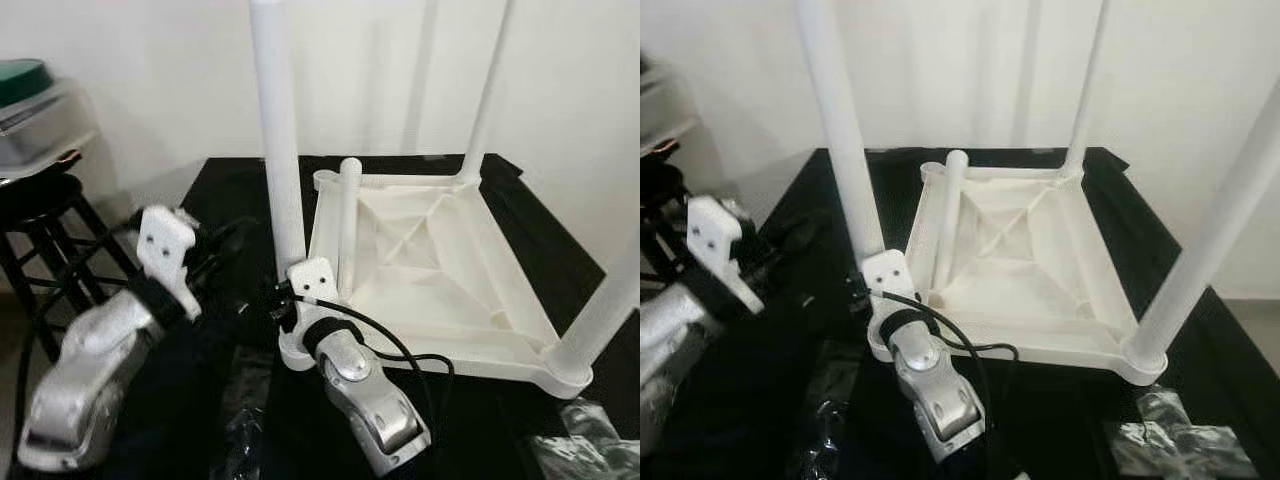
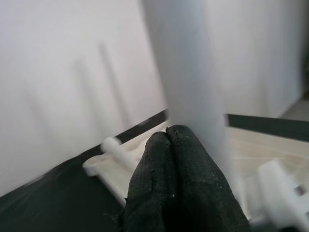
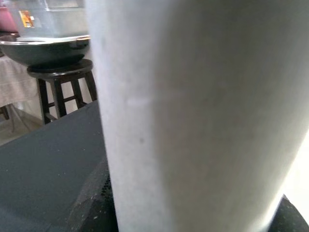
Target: Building children table
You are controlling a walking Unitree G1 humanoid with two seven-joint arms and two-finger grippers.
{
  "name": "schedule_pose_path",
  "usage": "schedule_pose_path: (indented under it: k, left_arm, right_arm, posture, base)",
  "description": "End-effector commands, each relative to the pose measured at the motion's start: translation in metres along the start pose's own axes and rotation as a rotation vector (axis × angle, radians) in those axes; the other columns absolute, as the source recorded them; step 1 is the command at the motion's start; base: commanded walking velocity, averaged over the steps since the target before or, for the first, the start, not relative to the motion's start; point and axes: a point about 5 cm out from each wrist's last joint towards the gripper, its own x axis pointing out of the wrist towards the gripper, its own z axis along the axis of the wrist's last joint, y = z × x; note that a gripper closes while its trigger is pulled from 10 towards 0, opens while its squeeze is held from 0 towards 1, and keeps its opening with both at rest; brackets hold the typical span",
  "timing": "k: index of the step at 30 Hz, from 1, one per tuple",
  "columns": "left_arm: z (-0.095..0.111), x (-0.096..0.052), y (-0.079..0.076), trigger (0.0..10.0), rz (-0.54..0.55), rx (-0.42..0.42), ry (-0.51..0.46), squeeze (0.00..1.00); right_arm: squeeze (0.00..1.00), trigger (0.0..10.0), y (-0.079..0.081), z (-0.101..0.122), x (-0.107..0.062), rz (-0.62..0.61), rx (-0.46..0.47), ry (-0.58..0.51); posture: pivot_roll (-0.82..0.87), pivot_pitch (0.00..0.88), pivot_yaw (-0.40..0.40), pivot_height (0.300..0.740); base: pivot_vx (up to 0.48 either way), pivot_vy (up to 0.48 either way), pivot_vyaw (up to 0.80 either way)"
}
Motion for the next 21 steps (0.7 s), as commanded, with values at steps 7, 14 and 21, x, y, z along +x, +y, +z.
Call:
schedule_pose_path:
  k: [7,14,21]
  left_arm:
    - [0.010,-0.002,-0.004,10.0,-0.341,-0.048,0.048,1.00]
    - [0.012,-0.008,0.002,10.0,-0.467,-0.045,0.101,1.00]
    - [0.008,0.003,0.020,10.0,-0.347,-0.044,0.088,1.00]
  right_arm:
    - [0.00,10.0,0.003,-0.034,-0.005,-0.004,0.004,0.181]
    - [0.00,10.0,0.003,-0.033,-0.004,0.003,0.001,0.180]
    - [0.00,10.0,0.005,-0.032,-0.004,0.017,0.000,0.173]
  posture:
    - [0.02,0.000,0.025,0.740]
    - [0.01,0.000,0.025,0.740]
    - [0.01,0.000,0.024,0.740]
  base:
    - [0.000,0.000,0.00]
    - [0.000,0.000,0.00]
    - [0.000,0.000,0.00]
